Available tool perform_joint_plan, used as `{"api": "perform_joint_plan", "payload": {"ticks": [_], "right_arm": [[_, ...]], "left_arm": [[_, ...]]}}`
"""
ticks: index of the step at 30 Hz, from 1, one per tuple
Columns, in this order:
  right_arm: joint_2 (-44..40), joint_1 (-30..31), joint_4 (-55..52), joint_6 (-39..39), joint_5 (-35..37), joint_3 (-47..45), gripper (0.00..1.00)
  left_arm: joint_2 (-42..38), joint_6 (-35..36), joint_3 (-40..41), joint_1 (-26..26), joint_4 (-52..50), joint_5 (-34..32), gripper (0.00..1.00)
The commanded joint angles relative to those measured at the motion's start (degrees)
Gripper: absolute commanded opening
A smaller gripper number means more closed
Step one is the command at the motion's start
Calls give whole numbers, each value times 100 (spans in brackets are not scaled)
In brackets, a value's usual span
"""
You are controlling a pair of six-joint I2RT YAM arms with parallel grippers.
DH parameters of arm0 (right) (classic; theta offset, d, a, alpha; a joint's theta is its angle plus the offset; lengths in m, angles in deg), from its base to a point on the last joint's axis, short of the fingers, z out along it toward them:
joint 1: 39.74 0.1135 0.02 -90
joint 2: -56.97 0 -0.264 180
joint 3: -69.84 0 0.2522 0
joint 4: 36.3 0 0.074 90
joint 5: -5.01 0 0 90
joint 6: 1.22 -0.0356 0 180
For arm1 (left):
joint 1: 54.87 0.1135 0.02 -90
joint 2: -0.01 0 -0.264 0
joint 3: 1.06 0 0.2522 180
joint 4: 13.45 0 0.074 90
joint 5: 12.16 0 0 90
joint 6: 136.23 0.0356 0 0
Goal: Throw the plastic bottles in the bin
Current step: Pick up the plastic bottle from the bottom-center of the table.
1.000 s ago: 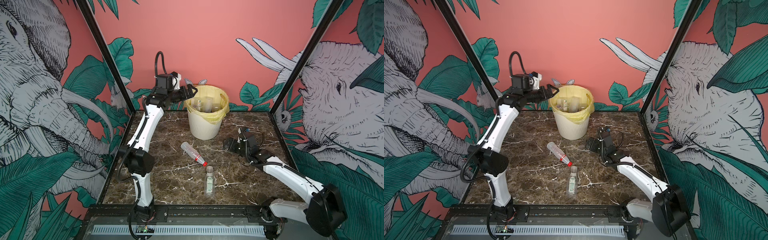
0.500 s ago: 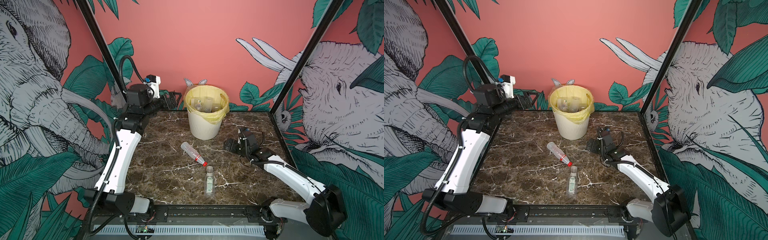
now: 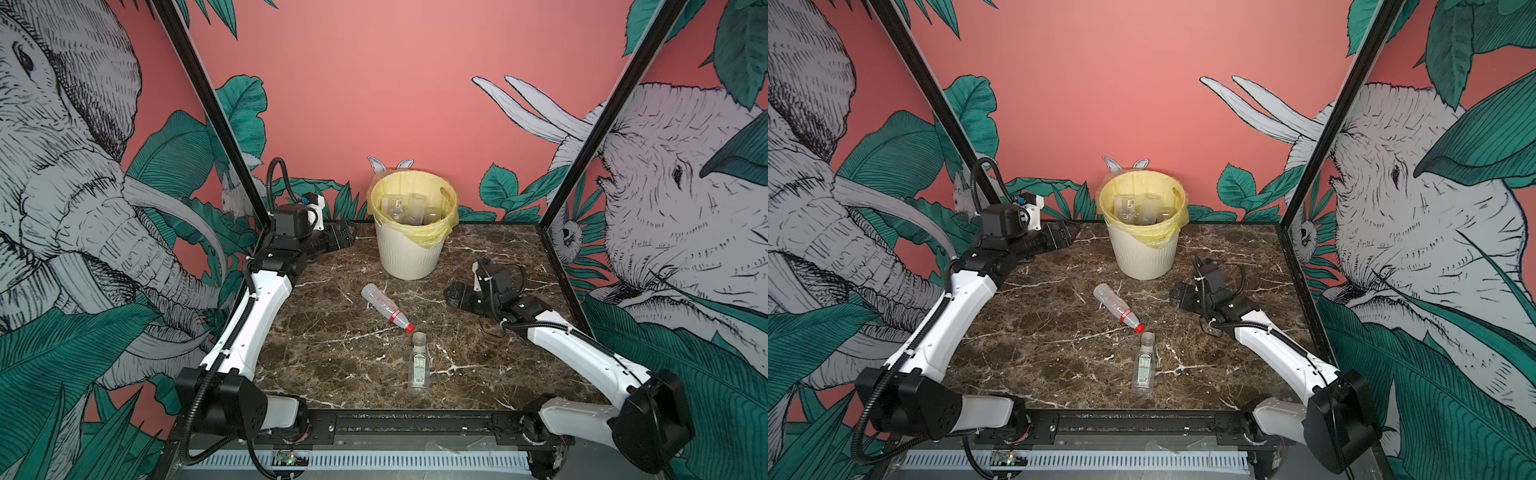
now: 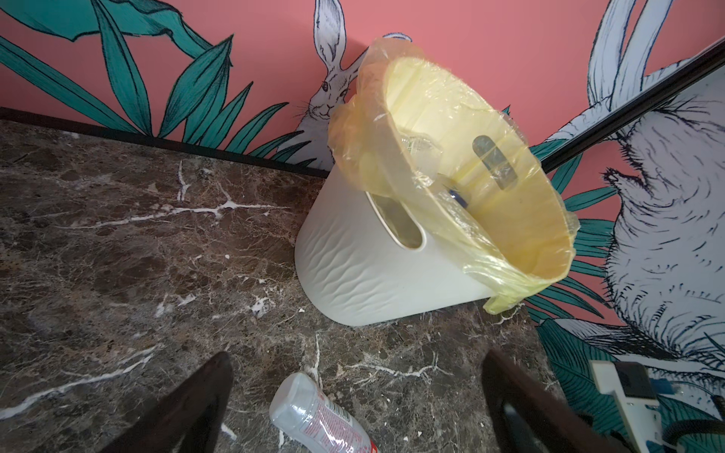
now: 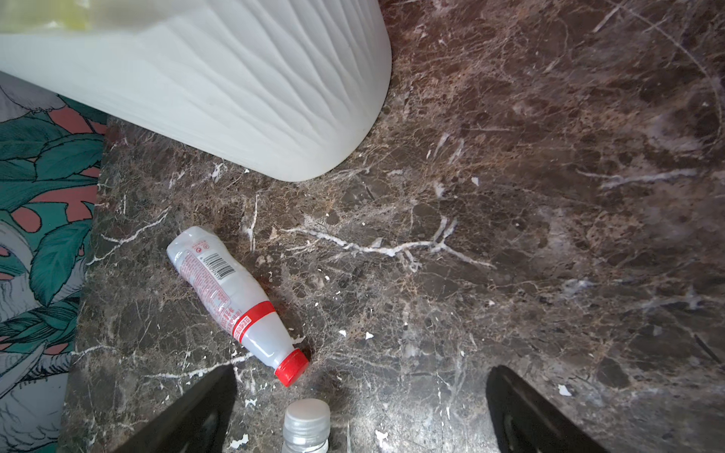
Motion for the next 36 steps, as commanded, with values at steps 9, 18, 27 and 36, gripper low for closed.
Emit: {"api": "perform_joint_plan", "payload": {"ticks": [9,18,27,36], "right_arm": [[-55,197,106,-568,-228,-381,99],[-72,744,248,-1153,-51,-695,99],[29,1106,361,-1558,22,-874,99],[-97,1491,-181,-1721,398,-738,99]], "left_arm": [[-681,-184,1082,23,445,-316,100],[-827,-295,1536,22,451,-284,100],[-1204,-315,2109,22,501,-559,100],[-1332,-278,2344,23,405,-685,99]]}}
